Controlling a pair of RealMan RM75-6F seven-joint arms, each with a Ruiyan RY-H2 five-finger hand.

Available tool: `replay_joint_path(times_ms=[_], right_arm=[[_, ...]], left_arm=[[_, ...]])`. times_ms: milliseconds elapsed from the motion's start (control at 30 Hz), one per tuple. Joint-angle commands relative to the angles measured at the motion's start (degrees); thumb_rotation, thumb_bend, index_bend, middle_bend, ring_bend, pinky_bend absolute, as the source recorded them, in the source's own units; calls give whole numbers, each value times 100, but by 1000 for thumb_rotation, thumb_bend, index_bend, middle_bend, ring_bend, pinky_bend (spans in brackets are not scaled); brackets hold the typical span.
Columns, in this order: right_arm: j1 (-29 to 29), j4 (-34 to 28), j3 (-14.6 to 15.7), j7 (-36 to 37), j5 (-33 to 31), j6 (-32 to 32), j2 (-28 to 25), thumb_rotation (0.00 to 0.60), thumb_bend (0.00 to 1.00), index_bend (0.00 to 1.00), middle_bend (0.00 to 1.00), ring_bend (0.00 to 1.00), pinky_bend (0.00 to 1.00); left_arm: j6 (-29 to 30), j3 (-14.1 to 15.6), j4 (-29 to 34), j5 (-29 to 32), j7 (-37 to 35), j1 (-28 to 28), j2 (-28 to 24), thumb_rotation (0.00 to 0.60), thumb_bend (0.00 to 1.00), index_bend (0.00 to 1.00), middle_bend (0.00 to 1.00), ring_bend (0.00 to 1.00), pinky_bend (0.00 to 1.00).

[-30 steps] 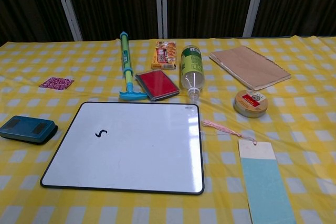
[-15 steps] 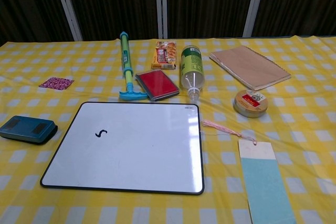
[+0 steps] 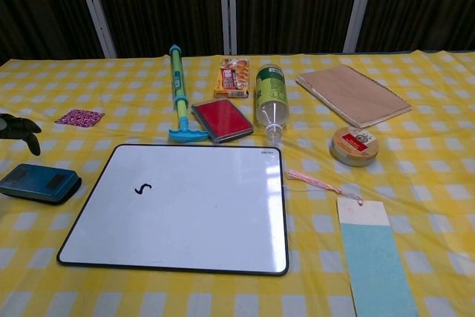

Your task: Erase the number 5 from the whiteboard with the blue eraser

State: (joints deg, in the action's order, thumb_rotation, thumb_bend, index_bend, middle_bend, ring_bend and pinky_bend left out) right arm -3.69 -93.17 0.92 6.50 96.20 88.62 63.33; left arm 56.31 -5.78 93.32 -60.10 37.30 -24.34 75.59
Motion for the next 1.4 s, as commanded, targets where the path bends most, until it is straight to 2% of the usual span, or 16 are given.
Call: replay_joint_path(times_ms=[33,233,367,533,633,700,800,900,1033,1233,1400], right_arm=[[0,2,-1,17,-8,-3,-6,600,43,0,0,0,0],[-8,6,-3,52,-28,-29,-16,600,42,0,0,0,0],[-13,11,-5,69,-37,-39,-17,600,42,0,0,0,0],[-15,12,-1,64,-33,-48,-14,600,43,0,0,0,0],[-12,11,3,52,-24,-42,-12,600,42,0,0,0,0],[-10,8,5,53,-22,-40,-12,600,42,0,0,0,0],[-6,9,2,57,-20,-27,-12,600,43,0,0,0,0],[-7,11,3,50,-23,-32,-7,600,43,0,0,0,0],[-15,8,8,20,-25,-60,3,600,42,0,0,0,0],[-9,-1,5,44,-27,-45,-3,600,43,0,0,0,0],[-7,2,5,171,-23,-23,-49,600,43,0,0,0,0]], left_arm=[[-83,12,-126,267,154,-179,177,600,237,264,61,49,114],[-139,43,-306,543,187,-367,360,600,242,264,61,49,114],[-170,90,-382,632,202,-476,444,600,304,270,65,49,113],[-179,138,-427,737,177,-572,527,600,309,296,86,54,114],[-177,182,-469,783,166,-610,572,600,330,342,128,79,123],[-83,193,-517,707,112,-609,628,600,385,431,212,150,182],[392,153,-744,54,-413,-473,858,600,523,729,492,399,421],[727,171,-979,-563,-1029,-359,1005,600,557,834,611,514,533],[1026,224,-1207,-1249,-1699,-310,1073,600,557,845,640,544,569],[1358,291,-1249,-2096,-2308,-389,1160,600,557,851,646,549,579],[1320,325,-1483,-2392,-2476,-516,1577,600,557,852,646,549,579]])
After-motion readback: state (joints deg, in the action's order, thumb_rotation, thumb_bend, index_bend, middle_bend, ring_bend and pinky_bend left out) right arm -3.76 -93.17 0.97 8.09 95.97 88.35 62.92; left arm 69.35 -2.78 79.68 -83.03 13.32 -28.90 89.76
